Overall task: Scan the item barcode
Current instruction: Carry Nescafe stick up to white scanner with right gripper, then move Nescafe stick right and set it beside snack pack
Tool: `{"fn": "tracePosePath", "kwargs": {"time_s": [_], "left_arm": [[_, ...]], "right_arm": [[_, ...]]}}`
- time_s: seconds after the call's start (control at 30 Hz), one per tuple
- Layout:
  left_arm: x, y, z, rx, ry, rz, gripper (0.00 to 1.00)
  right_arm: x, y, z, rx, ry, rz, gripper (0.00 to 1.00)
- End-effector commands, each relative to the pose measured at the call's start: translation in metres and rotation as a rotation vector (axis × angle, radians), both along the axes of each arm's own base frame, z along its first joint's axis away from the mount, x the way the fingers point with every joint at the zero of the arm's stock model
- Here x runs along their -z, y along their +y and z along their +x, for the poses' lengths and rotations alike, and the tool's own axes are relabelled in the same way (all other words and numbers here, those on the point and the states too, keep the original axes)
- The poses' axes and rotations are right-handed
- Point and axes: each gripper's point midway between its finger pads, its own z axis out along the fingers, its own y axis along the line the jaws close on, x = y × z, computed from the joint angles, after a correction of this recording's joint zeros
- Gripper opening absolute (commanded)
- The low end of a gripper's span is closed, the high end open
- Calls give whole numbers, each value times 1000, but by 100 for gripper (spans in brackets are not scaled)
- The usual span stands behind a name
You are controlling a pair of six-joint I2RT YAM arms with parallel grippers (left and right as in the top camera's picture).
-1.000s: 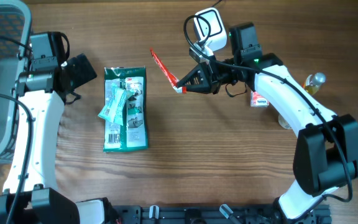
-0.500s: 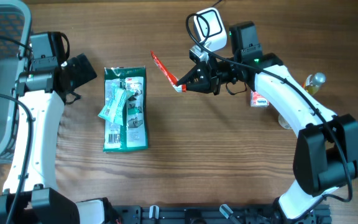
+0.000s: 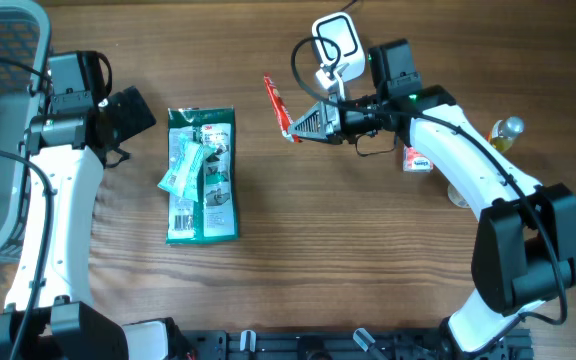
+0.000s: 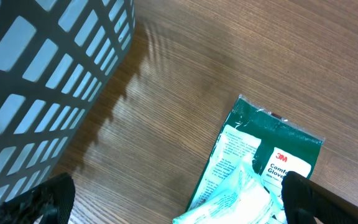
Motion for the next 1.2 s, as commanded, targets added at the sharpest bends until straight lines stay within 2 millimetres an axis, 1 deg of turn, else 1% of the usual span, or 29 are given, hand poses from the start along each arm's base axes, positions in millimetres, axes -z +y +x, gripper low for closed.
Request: {"fn": "tracePosePath", "kwargs": {"time_s": [0.0,0.03,0.07,0.17,0.27,0.37,0.47,0.5,0.53,0.57,0.6,0.63,0.67,0.7,0.73,0.8,0.87,0.9,0.97,1.03,1.07,1.17], "left_arm": [[-3,3,0,-17,-10,-4,100],[-3,3,0,-17,-10,-4,100],[-3,3,0,-17,-11,-4,100],[-3,3,0,-17,-10,-4,100],[-3,3,0,-17,-10,-4,100],[-3,3,0,-17,-10,-4,100],[-3,3,0,-17,-10,-4,100],[-3,3,0,-17,-10,-4,100],[-3,3,0,-17,-10,-4,100],[-3,3,0,-17,-10,-4,100],[-3,3,0,-17,-11,-4,100],[-3,3,0,-17,-10,-4,100],[-3,3,0,-17,-10,-4,100],[-3,3,0,-17,-10,-4,100],[-3,3,0,-17,-10,-4,100],[-3,3,0,-17,-10,-4,100],[-3,3,0,-17,-11,-4,100],[-3,3,0,-17,-10,-4,100],[-3,3,0,-17,-10,-4,100],[-3,3,0,-17,-10,-4,100],[-3,3,0,-17,-11,-4,100],[-3,3,0,-17,-10,-4,100]], "right_arm": [[19,-1,-2,-76,-241,-142,4],[24,1,-6,-93,-257,-176,4],[36,0,-9,-105,-273,-251,4],[56,-10,-2,-59,-299,-422,4],[65,-18,5,-31,-327,-511,4],[63,-22,12,-13,-353,-544,4],[32,-25,22,11,-372,-542,4],[15,-28,25,18,-372,-563,4],[3,-31,28,27,-383,-589,4],[-10,-36,30,28,-400,-624,4],[-29,-45,31,27,-430,-676,4],[-45,-56,35,55,-452,-737,4],[-57,-66,40,86,-475,-794,4],[-66,-77,46,113,-509,-853,4],[-71,-83,52,115,-557,-891,4],[-73,-87,62,114,-609,-917,4],[-72,-92,81,158,-655,-955,4],[-69,-97,95,192,-675,-986,4],[-62,-100,111,227,-691,-1020,4],[-39,-102,132,238,-684,-1040,4],[-20,-105,142,218,-675,-1059,4],[14,-113,156,211,-625,-1081,4]]}}
